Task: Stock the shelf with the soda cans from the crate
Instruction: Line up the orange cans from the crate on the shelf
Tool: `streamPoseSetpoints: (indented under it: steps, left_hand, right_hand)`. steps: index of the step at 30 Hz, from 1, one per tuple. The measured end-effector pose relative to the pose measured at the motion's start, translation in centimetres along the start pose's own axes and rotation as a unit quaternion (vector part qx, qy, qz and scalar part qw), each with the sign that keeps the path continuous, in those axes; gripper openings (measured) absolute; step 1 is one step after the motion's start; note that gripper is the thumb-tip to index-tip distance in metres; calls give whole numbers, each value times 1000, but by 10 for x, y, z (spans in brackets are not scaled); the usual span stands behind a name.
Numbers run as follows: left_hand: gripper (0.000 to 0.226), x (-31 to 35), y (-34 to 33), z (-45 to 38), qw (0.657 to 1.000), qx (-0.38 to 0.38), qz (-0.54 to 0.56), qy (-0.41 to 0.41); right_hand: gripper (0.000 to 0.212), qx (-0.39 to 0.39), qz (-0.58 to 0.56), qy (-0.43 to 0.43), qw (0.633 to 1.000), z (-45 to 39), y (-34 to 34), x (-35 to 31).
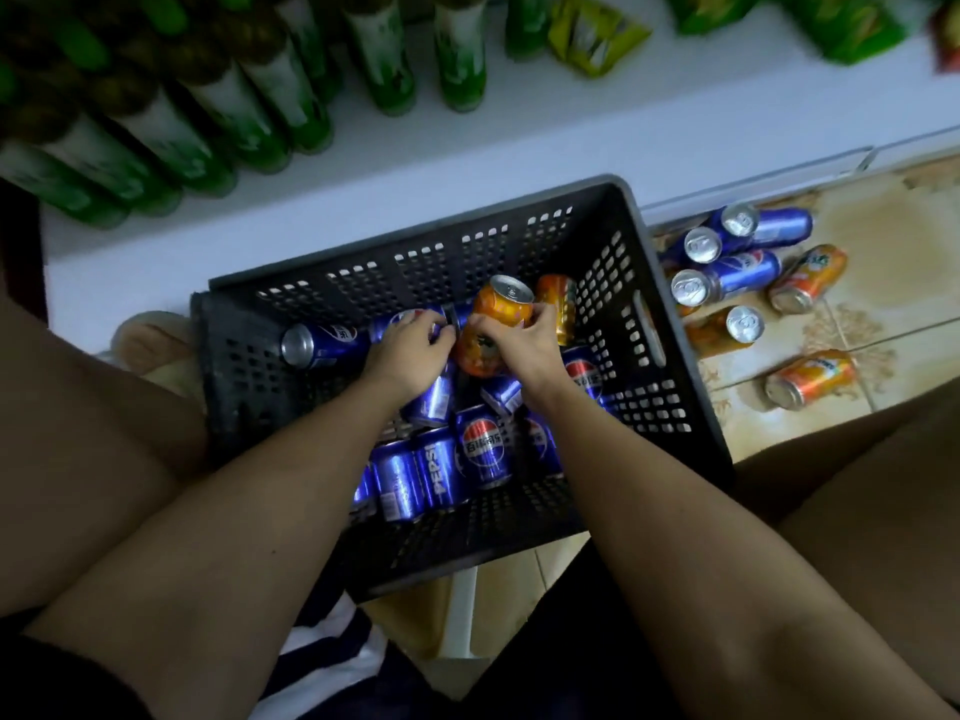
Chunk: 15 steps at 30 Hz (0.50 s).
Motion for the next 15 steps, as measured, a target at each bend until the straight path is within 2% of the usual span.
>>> streamPoseSetpoints:
  steps: [3,8,12,15]
  left_hand:
    - [46,22,25,12,998,21,53,-13]
    - [36,60,87,36,990,77,88,-75]
    - [38,84,140,60,984,113,93,-105]
    - [37,111,182,81,975,150,28,-160]
  right_hand:
    - [59,-8,-53,11,998,23,-3,-19]
    - [42,-56,-67,63,994,59,-12,-65]
    - [48,-117,-48,106,986,95,-21,-109]
    - [55,-155,-37,139,977,122,-27,-147]
Point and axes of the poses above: each hand's wrist, its own z-axis away from the middle knuckle, its own y-axis out of the back of the hand, x = y × z, the point moved 10 cm from there along -z, towards the middle knuckle, and after that the axes turned 11 degrees about z, right-handed, at the moved point
